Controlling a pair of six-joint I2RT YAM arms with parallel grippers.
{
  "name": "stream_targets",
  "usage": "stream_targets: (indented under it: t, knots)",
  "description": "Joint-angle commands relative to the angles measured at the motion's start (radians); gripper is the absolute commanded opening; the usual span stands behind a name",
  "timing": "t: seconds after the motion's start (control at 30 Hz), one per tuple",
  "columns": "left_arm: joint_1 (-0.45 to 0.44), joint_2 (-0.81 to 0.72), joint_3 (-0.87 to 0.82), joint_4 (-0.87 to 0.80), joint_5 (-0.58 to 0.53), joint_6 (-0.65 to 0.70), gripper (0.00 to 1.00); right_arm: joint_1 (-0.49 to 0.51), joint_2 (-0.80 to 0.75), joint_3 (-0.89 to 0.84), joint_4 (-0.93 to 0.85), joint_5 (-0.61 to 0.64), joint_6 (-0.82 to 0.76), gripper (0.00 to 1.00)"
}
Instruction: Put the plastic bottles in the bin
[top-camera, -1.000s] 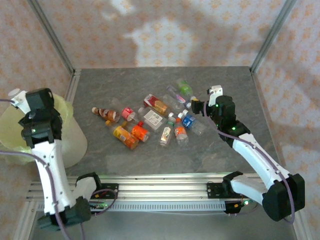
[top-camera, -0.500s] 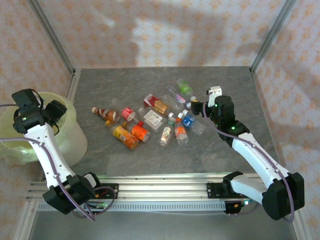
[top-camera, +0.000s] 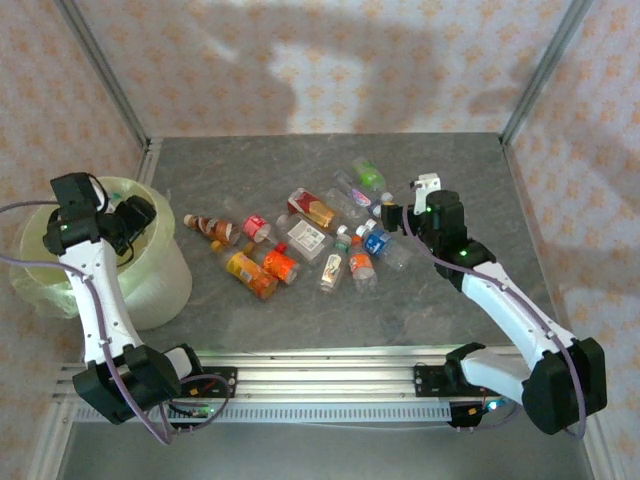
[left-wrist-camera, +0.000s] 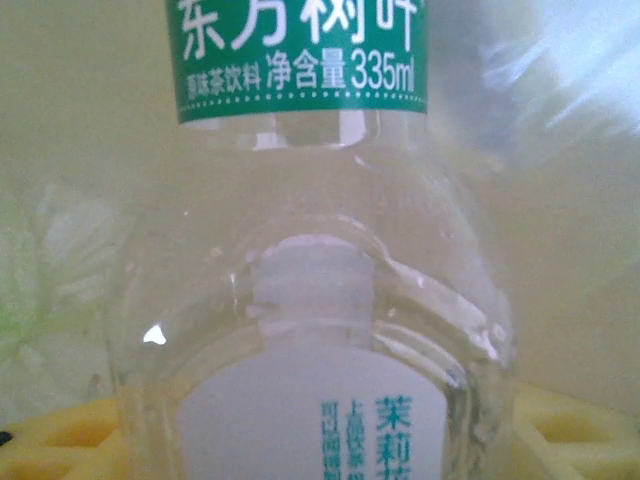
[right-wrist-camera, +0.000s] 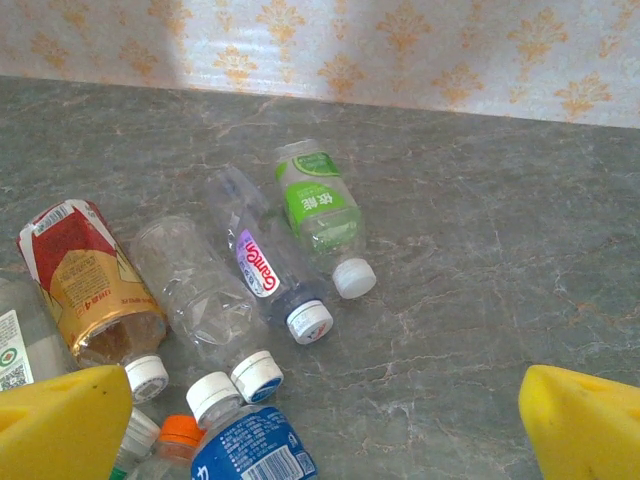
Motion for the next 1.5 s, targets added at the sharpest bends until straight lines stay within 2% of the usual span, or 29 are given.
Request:
stream_targets:
  t: [0.0, 0.23, 0.8, 1.0, 1.23, 1.4, 1.47]
  knots:
    - [-0.01, -0.001, -0.042, 0.023, -0.006, -0.004, 0.68, -0.002, 0.009, 0.04, -0.013, 0.009, 0.012, 0.99]
    - [-0.011, 0.017, -0.092, 0.029, 0.008, 0.027, 0.73, -0.003, 0.028, 0.048, -0.015, -0.002, 0.024, 0.99]
    - [-0.011, -0.012, 0.017, -0.079, -0.135, 0.067, 0.83, -0.003, 0.081, 0.097, -0.069, 0.037, 0.111, 0.99]
    - [-0.011, -0.061, 0.09, -0.126, -0.199, 0.039, 0.84, -0.002, 0.085, 0.082, -0.074, 0.064, 0.205, 0.99]
    - [-0.011, -0.207, 0.113, -0.063, -0.183, -0.064, 0.95, -0.002, 0.147, 0.067, -0.097, 0.046, 0.296, 0.99]
    - [-0.017, -0.249, 0.144, 0.025, -0.026, -0.134, 0.99, -0.002, 0.183, 0.064, -0.144, -0.018, 0.278, 0.99]
    - [-0.059, -0.25, 0.166, 0.038, -0.048, -0.189, 1.0, -0.002, 0.199, 0.063, -0.163, -0.068, 0.255, 0.99]
